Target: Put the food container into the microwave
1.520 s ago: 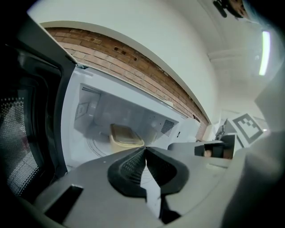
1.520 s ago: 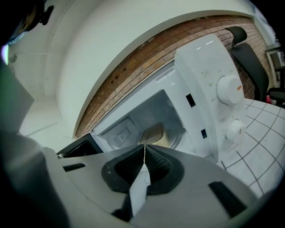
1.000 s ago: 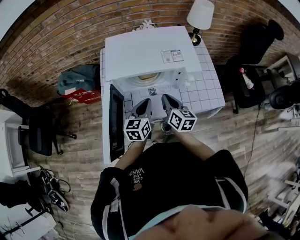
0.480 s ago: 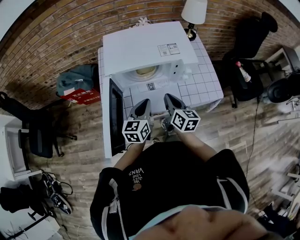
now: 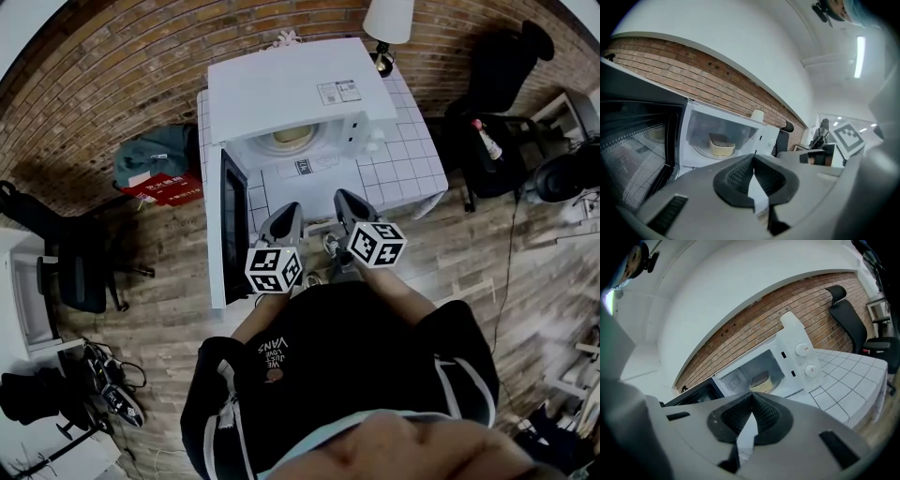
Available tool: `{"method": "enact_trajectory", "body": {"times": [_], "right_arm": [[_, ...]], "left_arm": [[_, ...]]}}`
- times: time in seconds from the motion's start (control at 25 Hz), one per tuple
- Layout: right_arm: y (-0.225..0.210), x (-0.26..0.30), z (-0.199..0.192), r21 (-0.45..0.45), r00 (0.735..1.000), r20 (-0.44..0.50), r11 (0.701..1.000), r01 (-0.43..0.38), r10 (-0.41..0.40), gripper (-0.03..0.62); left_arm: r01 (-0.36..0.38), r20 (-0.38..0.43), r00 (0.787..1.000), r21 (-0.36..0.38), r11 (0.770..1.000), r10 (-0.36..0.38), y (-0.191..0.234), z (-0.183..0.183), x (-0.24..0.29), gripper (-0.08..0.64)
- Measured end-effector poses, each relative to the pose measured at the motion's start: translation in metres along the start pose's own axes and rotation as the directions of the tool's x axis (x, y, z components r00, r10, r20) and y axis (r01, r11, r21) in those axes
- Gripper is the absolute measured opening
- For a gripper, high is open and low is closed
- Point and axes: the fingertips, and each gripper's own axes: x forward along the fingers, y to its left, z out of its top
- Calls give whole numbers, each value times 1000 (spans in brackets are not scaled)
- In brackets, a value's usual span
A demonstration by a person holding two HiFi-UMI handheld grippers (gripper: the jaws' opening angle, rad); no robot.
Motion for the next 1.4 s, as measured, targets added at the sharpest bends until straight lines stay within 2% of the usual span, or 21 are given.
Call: {"method": "enact_trajectory", "body": {"times": [0.96, 1.4], "right_arm": [[10, -21, -10, -3, 1000, -2, 1000, 5, -5, 5], [10, -20, -7, -10, 1000, -15, 1000, -27, 27, 5]], "left_arm": [[4, 2, 1000, -12, 1000, -4, -9, -13, -18, 12], [-40, 9, 999, -4, 999, 40, -9, -10, -19, 11]]}}
